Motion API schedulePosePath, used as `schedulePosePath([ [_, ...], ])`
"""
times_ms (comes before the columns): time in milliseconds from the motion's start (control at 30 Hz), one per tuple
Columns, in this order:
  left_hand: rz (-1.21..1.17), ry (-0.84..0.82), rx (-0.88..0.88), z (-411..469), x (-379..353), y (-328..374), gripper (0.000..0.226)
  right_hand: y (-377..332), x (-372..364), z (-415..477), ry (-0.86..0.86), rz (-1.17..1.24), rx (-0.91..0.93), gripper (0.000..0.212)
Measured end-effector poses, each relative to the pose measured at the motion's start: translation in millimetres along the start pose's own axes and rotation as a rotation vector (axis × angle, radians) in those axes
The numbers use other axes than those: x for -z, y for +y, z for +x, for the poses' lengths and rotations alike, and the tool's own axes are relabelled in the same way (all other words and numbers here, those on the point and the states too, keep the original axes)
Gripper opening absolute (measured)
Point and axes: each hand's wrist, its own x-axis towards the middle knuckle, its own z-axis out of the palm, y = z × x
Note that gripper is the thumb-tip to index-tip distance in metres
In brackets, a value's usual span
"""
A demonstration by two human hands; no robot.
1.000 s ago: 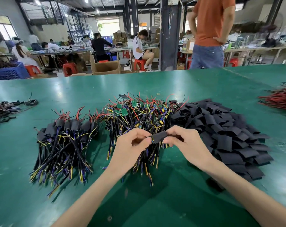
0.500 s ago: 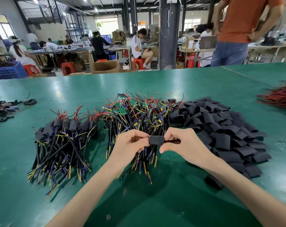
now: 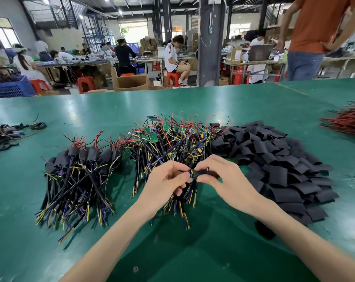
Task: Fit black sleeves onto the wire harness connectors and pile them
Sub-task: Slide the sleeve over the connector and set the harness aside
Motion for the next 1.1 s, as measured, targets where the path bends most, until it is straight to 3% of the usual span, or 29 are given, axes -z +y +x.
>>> schedulePosePath([
  [100, 0.186, -0.007, -0.052, -1, 0, 0, 0.009, -2, 0, 1, -0.002, 0.068, -0.102, 0.007],
  [233, 0.331, 0.023, -0.159, -5, -3, 2, 0.007, 0, -1, 0, -0.037, 0.146, -0.190, 0.011],
  [367, 0.419, 0.041, -0.213, -5, -2, 2, 0.008, -3, -5, -3, -0.071, 0.093, -0.111, 0.009],
  [433, 0.404, 0.016, -0.193, -4, -1, 3, 0.009, -5, -7, -4, -0.088, -0.014, -0.040, 0.020],
  [533, 0.347, -0.049, -0.145, -3, 0, 4, 0.011, -8, -8, -4, -0.050, -0.073, 0.033, 0.021],
  [767, 0.361, -0.085, -0.161, -4, -1, 3, 0.013, -6, -7, -2, 0.036, 0.286, -0.232, 0.016],
  [867, 0.369, -0.075, -0.181, -5, -2, 3, 0.015, -8, -9, -2, 0.073, 0.359, -0.262, 0.020],
  [1000, 0.325, -0.054, -0.173, -5, -2, 4, 0.017, -15, -16, -6, 0.059, 0.224, -0.174, 0.022],
  [1100, 0.295, -0.042, -0.151, -4, -1, 4, 0.016, -15, -22, -8, 0.002, 0.040, -0.061, 0.038],
])
